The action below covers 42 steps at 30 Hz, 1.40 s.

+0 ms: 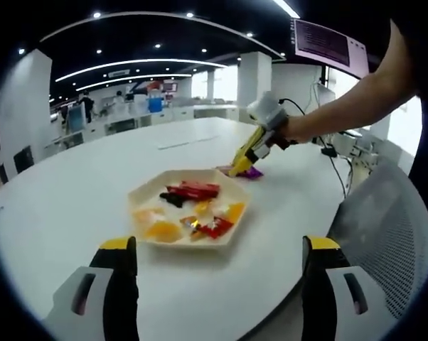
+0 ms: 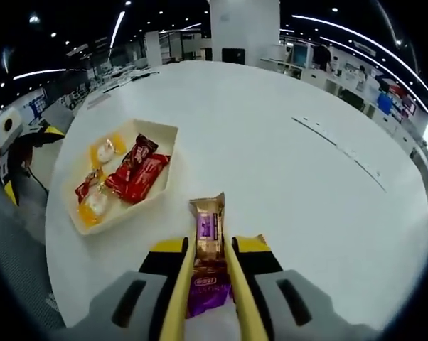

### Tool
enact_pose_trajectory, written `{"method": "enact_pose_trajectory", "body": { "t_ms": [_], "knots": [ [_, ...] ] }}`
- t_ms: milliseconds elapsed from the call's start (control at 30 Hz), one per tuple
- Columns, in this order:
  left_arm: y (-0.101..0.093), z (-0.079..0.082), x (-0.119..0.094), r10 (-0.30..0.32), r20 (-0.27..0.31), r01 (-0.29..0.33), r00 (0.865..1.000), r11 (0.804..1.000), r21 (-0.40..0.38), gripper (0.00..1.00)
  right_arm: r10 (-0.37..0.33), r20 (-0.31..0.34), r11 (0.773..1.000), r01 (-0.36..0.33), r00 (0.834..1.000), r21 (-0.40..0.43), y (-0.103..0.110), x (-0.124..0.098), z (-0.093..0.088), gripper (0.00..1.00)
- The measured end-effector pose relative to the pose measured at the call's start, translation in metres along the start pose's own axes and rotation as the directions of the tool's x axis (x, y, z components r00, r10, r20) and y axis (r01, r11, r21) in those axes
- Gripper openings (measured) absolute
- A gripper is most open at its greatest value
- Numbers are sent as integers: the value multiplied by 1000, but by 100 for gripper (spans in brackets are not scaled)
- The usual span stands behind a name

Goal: Place the target food into the container with the food tongs after gripping and lifting it, then release it inside without dropping or visibly crushing the food.

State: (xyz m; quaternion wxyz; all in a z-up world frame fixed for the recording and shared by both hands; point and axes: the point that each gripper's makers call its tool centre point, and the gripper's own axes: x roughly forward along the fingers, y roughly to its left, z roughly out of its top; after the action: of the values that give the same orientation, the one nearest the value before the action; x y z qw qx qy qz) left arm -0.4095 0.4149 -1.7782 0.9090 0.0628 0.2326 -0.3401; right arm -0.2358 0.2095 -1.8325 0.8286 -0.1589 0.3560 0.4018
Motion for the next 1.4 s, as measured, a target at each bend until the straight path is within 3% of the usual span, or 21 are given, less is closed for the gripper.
{"method": "enact_pose_trajectory", "body": {
  "t_ms": [233,433,767,1133,1400],
  "knots": [
    [-1,3,3,-11,22,10,1000,1000,14,99,-10,4,1000,10,1000,2,-1,-13,13,24],
    [-4,0,5,-28,8,28,1000,1000,13,100,17,7,1000,-17,1000,3,4,-25,24,24],
    [-2,0,4,-19,11,18,1000,999,44,100,-5,23,999,6,1000,-31,-3,-46,50,24],
    [2,1,2,-4,20,4,1000,1000,11,100,-18,20,999,19,1000,-35,-5,-52,60,24],
    [1,2,2,-5,22,4,1000,1000,29,100,-28,23,999,29,999,-43,-4,-57,63,24]
  ]
}}
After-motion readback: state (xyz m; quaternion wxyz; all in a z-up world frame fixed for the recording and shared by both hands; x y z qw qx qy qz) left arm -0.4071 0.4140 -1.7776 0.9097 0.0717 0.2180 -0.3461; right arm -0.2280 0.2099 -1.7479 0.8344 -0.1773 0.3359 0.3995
